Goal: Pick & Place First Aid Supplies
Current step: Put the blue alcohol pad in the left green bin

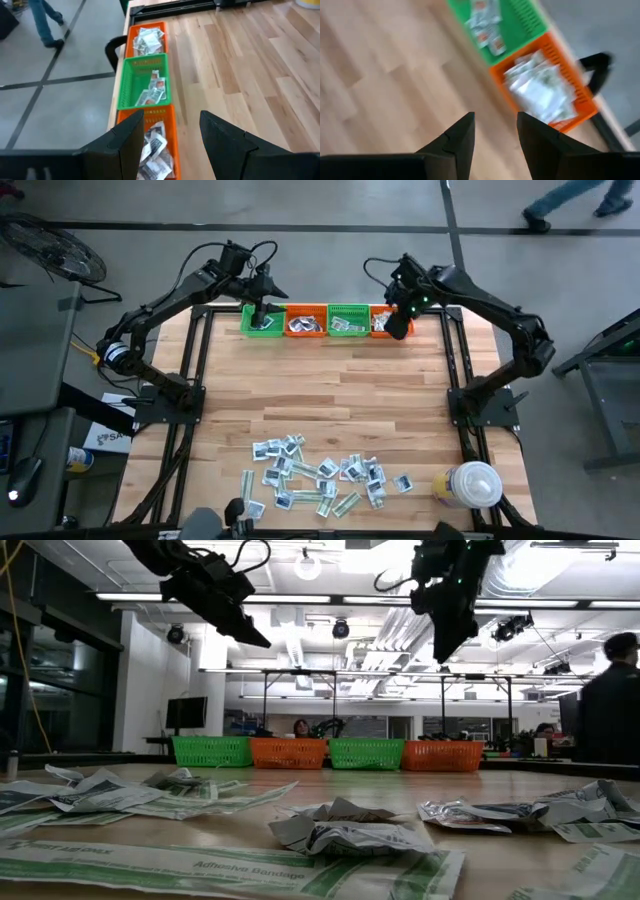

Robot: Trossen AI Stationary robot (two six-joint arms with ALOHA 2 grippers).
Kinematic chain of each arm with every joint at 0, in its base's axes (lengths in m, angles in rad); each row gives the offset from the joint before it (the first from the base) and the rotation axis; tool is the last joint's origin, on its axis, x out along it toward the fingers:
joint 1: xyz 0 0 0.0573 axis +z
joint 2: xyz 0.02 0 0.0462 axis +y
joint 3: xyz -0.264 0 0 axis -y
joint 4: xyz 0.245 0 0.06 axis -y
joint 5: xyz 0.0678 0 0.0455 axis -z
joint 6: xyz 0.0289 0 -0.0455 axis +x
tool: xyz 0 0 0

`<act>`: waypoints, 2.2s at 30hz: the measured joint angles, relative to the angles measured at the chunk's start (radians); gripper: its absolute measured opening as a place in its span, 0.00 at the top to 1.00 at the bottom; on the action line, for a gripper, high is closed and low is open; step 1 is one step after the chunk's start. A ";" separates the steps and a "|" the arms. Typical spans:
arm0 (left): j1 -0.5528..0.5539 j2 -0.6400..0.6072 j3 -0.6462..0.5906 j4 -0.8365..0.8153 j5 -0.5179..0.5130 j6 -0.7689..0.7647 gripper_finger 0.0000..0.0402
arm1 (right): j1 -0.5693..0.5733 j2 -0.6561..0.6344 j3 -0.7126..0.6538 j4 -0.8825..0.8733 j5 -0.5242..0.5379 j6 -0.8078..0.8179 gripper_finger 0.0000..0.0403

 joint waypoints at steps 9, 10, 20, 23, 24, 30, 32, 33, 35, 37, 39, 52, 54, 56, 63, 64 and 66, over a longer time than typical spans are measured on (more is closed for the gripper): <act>-0.132 0.000 0.000 -0.004 -0.057 -0.019 0.54 | 0.208 -0.022 0.000 -0.221 -0.012 0.050 0.65; -0.147 0.000 0.000 -0.002 -0.066 -0.032 0.54 | 0.237 -0.022 0.000 -0.240 -0.013 0.055 0.65; -0.349 0.000 0.000 0.026 -0.212 -0.219 0.54 | 0.537 -0.072 -0.001 -0.268 0.018 0.141 0.65; -0.431 0.000 0.000 0.028 -0.281 -0.278 0.54 | 0.624 -0.102 -0.005 -0.260 0.066 0.189 0.65; -0.461 0.000 0.000 0.030 -0.305 -0.299 0.54 | 0.652 -0.119 -0.022 -0.246 0.077 0.204 0.65; -0.646 0.000 0.000 0.070 -0.462 -0.423 0.54 | 0.838 -0.271 -0.266 -0.100 0.079 0.389 0.65; -0.708 0.000 0.000 0.089 -0.515 -0.463 0.54 | 0.905 -0.324 -0.346 -0.043 0.079 0.464 0.65; -0.737 0.000 0.000 0.094 -0.546 -0.483 0.54 | 0.942 -0.349 -0.384 -0.014 0.078 0.500 0.65; -0.796 0.000 0.000 0.109 -0.607 -0.527 0.54 | 1.008 -0.386 -0.455 0.040 0.066 0.569 0.65; -0.850 0.000 0.000 0.116 -0.674 -0.569 0.54 | 1.074 -0.408 -0.518 0.094 0.048 0.628 0.65; -0.903 0.000 0.000 0.133 -0.747 -0.606 0.54 | 1.134 -0.415 -0.574 0.154 0.037 0.679 0.65; -1.112 0.000 0.000 0.144 -1.008 -0.769 0.54 | 1.355 -0.352 -0.867 0.665 0.035 0.872 0.65; -1.124 0.000 0.000 0.144 -1.020 -0.787 0.54 | 1.365 -0.332 -0.888 0.720 0.020 0.875 0.65; -1.133 0.000 0.000 0.144 -1.024 -0.803 0.54 | 1.373 -0.305 -0.898 0.775 0.000 0.874 0.65; -1.143 0.000 0.000 0.143 -1.033 -0.809 0.54 | 1.393 -0.171 -0.904 0.899 -0.042 0.863 0.65; -1.142 0.000 0.000 0.143 -1.033 -0.809 0.54 | 1.392 -0.152 -0.904 0.900 -0.045 0.867 0.65; -1.142 0.000 0.000 0.143 -1.033 -0.805 0.54 | 1.392 -0.119 -0.905 0.904 -0.049 0.871 0.65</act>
